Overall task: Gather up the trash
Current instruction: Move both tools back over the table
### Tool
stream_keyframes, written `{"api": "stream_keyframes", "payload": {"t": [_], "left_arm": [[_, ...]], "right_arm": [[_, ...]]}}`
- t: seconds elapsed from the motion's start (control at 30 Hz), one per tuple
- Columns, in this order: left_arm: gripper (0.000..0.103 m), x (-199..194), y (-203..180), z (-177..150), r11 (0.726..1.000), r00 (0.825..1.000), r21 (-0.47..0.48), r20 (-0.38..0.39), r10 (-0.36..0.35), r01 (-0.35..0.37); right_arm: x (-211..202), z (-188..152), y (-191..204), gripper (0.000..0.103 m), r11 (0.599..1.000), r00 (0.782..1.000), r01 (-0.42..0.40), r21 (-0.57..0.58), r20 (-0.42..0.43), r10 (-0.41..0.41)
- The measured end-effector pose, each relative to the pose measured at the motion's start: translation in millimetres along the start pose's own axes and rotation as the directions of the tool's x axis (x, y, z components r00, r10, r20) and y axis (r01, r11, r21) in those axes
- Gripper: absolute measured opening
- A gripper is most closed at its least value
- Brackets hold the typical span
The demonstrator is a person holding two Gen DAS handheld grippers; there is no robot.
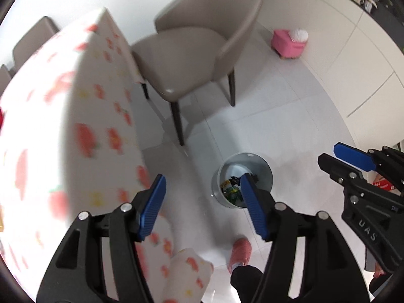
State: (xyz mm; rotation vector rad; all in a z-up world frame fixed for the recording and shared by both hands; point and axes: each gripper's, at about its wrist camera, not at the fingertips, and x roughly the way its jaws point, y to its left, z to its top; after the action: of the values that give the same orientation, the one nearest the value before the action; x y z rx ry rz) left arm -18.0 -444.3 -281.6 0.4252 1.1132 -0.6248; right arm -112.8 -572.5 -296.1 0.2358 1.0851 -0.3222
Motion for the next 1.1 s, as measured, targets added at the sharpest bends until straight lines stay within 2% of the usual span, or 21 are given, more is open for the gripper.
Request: {"api": "stream_keyframes", "payload": {"t": [0.23,0.43,0.63,0.87,0.97,1.1], "left_arm": [[0.062,-76.8,81.1,-14.6,0.993,0.998,-0.108,0.025,0.049,-0.046],[0.063,-128.9,164.2,-53.9,0.966,0.992,-0.230,0.033,0.126,-0.115],[0.063,-165.7,252.4,-107.3,0.906,0.978,-0.380,0.011,0.207,-0.187],[0.064,-202.0,356.4,-174.0,0.807,0.955,-0.526,-0.036,0.294,-0.268],[0.064,-209.0,391.6,-196.3,0.771,0.949,-0.569,-0.056,0.311,-0.286],[0.064,-211.8,425.2,-214.2,0.755,0.950,-0.591,-0.066,0.306,-0.284]], "right_arm": [[-59.9,22.8,83.9,0.027,0.988,0.996,-0.077,-0.135,0.039,0.083],[-84.7,33.0,185.2,0.027,0.943,0.982,-0.166,-0.289,0.043,0.186],[-102.4,41.8,297.0,0.027,0.857,0.960,-0.239,-0.457,0.023,0.280],[-116.6,39.4,412.5,0.027,0.764,0.937,-0.288,-0.578,-0.004,0.350],[-117.5,35.2,452.8,0.030,0.743,0.933,-0.295,-0.601,-0.015,0.359],[-117.1,31.7,494.4,0.031,0.738,0.933,-0.299,-0.605,-0.025,0.358]]}}
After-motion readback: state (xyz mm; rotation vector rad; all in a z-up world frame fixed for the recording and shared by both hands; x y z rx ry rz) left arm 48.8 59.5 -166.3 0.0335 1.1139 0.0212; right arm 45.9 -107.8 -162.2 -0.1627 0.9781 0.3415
